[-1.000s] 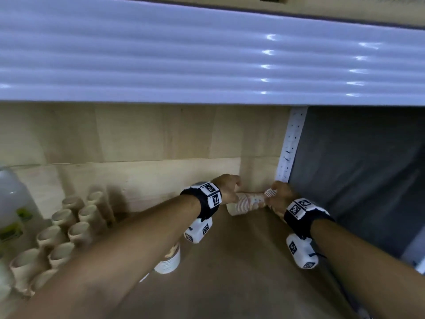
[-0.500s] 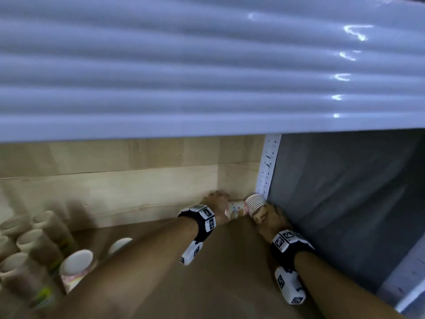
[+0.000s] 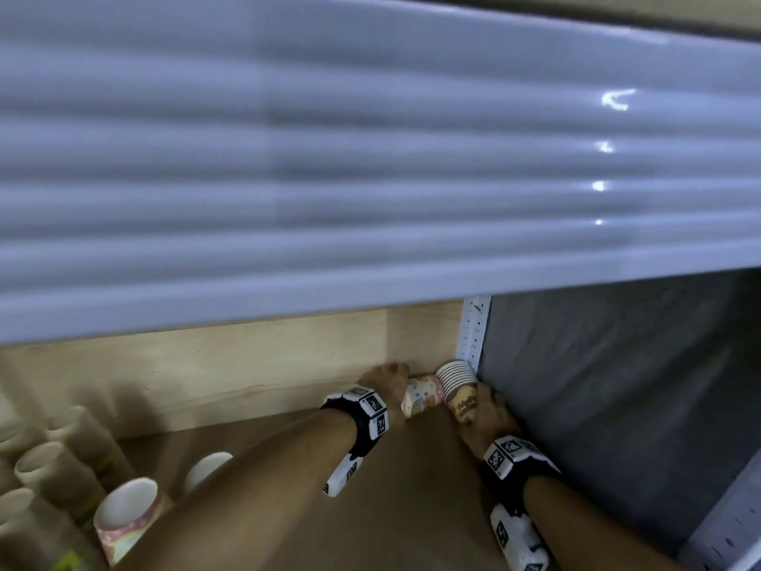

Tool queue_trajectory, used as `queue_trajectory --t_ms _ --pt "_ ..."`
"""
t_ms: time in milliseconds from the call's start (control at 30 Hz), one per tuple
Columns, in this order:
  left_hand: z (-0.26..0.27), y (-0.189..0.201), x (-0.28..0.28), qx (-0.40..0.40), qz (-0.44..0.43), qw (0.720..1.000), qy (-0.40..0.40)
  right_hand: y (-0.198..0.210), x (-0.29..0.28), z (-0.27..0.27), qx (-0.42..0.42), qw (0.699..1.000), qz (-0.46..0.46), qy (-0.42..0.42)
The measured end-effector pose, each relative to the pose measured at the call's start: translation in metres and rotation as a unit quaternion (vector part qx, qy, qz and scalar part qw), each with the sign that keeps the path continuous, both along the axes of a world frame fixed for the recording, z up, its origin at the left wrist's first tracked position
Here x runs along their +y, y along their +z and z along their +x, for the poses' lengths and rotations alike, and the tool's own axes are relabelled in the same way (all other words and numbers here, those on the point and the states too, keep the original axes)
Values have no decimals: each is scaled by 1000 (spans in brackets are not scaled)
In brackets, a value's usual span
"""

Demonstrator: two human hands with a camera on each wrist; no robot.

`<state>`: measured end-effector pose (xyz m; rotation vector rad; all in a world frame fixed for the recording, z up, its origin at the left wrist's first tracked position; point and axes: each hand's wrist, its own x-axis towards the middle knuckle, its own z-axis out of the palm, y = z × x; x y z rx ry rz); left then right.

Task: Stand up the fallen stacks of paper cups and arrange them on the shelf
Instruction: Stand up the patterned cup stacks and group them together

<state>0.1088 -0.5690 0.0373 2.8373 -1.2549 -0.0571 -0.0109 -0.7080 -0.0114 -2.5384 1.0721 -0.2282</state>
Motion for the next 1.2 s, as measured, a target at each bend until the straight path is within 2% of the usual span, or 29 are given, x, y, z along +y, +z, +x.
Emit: queue_trajectory --t_ms 133,433,767,967,1200 --pt "-1 0 5 -4 5 1000 0 5 1 -3 3 1000 -3 2" --pt "-7 9 30 73 -18 997 24 30 11 -7 6 999 -40 2" --pt "-30 3 71 196 -194 958 72 72 42 -12 -10 997 -64 45" --pt "-42 -14 99 239 -248 936 71 90 73 -11 56 994 -25 90" --pt "-56 -22 123 263 -260 925 92 92 104 -14 114 982 17 152"
